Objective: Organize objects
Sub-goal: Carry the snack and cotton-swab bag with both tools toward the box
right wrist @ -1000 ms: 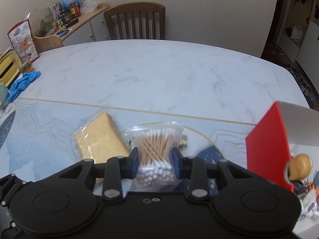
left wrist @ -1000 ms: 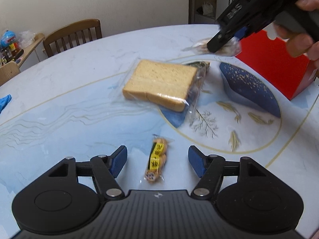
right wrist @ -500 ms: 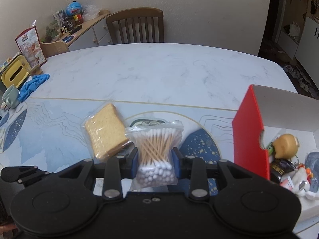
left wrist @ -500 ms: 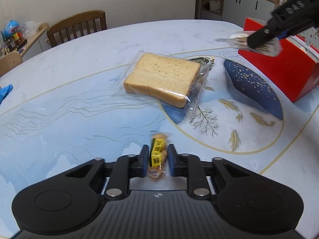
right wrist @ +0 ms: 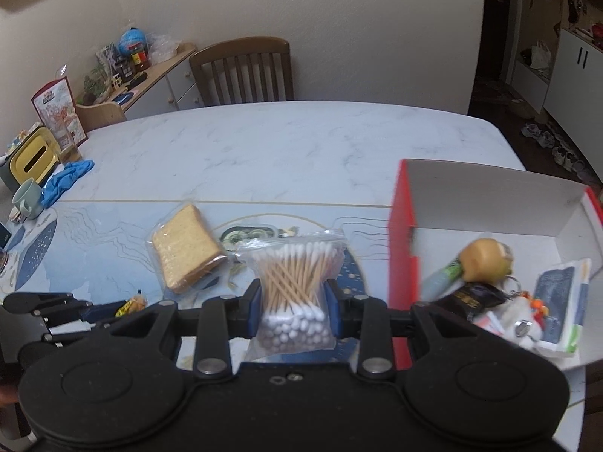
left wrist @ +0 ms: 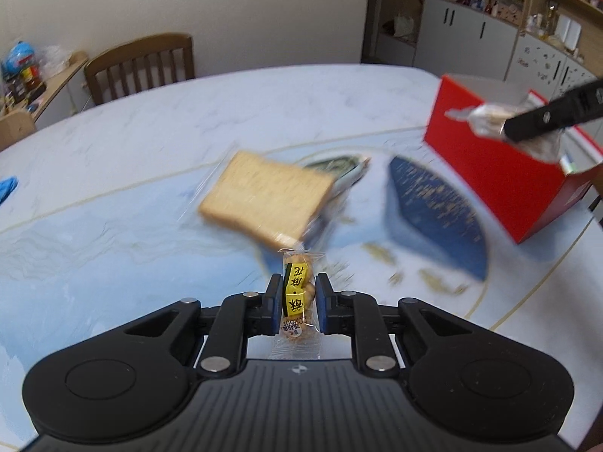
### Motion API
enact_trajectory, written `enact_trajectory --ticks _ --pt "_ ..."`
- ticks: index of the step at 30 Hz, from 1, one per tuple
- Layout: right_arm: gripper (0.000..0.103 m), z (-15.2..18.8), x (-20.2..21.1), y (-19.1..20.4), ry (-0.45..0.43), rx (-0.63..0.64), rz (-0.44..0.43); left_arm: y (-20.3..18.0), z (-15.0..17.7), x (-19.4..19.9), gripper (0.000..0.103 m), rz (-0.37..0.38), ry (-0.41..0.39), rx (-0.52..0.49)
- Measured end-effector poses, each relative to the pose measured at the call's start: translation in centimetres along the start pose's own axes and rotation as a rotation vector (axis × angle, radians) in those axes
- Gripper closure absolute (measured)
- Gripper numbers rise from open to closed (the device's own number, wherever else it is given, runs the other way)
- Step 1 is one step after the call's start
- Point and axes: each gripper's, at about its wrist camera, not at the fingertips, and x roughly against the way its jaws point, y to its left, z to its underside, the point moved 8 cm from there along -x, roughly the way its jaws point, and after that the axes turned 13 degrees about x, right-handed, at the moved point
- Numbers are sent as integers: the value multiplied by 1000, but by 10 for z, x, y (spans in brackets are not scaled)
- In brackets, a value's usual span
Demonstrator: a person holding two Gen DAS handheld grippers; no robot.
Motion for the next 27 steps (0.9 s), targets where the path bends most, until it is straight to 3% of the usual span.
enact_trajectory --ticks 13,27 --pt "70 27 37 -71 -44 -69 45 -108 -41 5 86 111 -30 -100" --pt "70 61 52 -155 -42 -130 124 -226 -59 -19 86 202 -13 -237"
